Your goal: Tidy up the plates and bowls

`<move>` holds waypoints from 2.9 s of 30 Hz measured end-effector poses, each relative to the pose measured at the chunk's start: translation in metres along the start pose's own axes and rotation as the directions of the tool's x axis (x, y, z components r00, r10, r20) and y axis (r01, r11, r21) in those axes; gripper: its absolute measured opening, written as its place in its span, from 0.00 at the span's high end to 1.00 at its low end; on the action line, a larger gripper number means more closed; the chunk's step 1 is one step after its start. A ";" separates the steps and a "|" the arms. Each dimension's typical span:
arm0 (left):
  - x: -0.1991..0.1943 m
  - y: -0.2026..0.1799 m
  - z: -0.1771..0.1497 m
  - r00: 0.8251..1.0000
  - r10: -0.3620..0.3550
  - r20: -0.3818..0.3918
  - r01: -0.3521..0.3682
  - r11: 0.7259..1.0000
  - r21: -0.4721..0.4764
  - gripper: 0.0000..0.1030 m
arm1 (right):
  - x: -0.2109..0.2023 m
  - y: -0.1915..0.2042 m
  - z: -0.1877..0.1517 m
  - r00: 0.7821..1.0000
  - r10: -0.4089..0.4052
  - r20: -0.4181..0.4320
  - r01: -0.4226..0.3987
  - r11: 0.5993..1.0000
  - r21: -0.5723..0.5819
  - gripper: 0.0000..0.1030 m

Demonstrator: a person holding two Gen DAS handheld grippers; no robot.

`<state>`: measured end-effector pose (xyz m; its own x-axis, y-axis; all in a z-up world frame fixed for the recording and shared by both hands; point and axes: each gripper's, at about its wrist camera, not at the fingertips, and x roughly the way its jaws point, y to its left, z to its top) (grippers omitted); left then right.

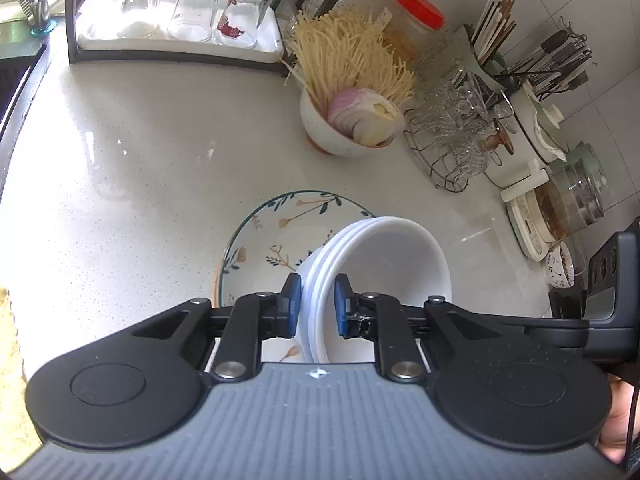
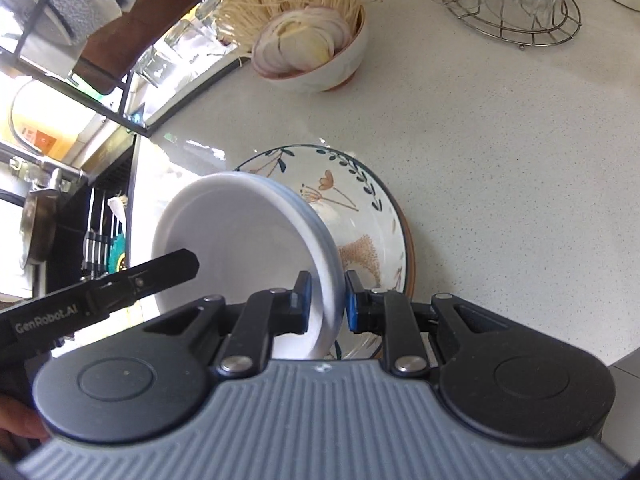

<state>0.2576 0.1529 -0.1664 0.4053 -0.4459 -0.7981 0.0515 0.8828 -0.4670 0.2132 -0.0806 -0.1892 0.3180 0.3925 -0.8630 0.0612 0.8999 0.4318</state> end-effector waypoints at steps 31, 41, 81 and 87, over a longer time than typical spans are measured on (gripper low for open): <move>0.014 0.008 0.010 1.000 0.011 -0.026 -0.012 1.000 -0.023 0.59 | 0.012 0.016 0.012 0.997 -0.062 0.048 0.065 0.995 -0.069 0.78; -0.008 0.000 0.013 0.999 0.043 0.032 -0.043 0.999 0.016 0.52 | 0.003 0.019 0.012 0.991 -0.088 0.099 0.095 0.993 -0.066 0.72; -0.135 -0.105 -0.041 0.929 0.114 0.353 -0.187 0.965 0.182 0.41 | -0.152 0.019 -0.046 0.850 0.018 0.526 0.083 0.983 -0.167 0.63; -0.147 -0.119 -0.066 0.910 0.153 0.387 -0.221 0.965 0.138 0.35 | -0.165 0.008 -0.056 0.848 0.065 0.526 0.057 0.975 -0.213 0.63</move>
<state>0.1317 0.1034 -0.0184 0.7294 -0.2136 -0.6499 0.0866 0.9712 -0.2220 0.1083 -0.1273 -0.0583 0.7714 0.2915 -0.5657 -0.1235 0.9406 0.3163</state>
